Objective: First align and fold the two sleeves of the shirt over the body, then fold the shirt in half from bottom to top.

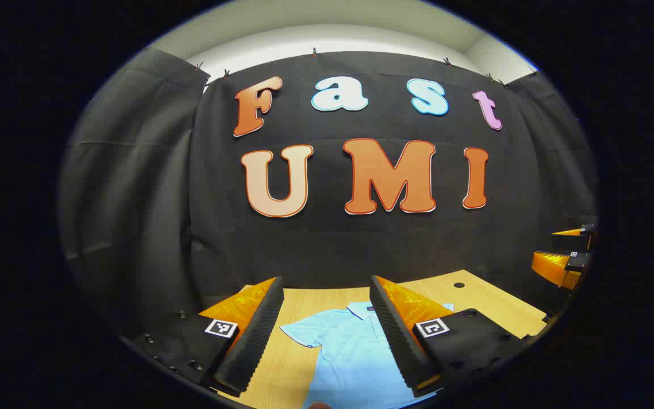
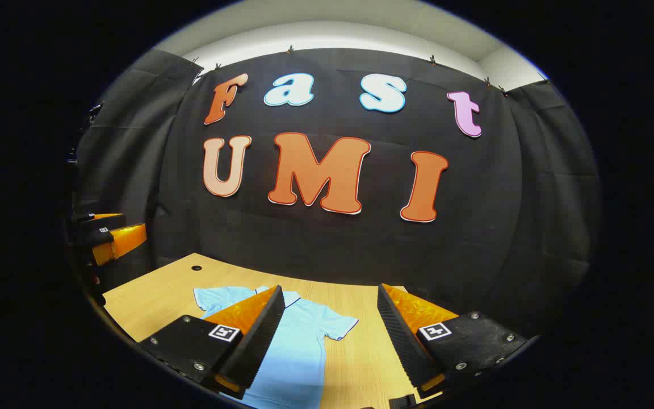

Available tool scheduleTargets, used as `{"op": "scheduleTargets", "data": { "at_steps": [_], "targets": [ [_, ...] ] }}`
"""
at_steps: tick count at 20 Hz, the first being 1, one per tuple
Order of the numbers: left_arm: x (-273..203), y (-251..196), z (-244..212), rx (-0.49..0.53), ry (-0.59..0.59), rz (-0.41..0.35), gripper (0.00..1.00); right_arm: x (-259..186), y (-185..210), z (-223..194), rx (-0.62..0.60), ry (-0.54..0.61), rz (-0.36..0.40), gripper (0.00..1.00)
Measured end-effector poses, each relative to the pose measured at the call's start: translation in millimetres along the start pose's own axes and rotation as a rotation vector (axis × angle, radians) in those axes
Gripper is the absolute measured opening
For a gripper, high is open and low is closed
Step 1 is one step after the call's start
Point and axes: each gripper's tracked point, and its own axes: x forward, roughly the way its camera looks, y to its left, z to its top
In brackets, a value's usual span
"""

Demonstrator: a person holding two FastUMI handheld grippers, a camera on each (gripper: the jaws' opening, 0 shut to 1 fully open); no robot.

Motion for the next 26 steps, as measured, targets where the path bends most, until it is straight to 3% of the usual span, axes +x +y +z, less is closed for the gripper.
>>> {"op": "scheduleTargets", "data": {
  "at_steps": [5,12,26],
  "targets": [
    [16.7,-27.3,7.3,0.021,-0.016,0.022,0.98,24.2,-7.2,3.3,0.024,-0.002,0.075,0.99],
    [34.9,-54.6,3.3,0.019,0.003,0.015,0.99,42.6,-12.6,-4.8,0.034,0.018,0.105,0.99],
    [84.8,-20.7,9.0,0.069,-0.021,-0.127,1.0,78.1,6.4,-15.2,0.073,0.105,-0.094,0.99]
  ]
}}
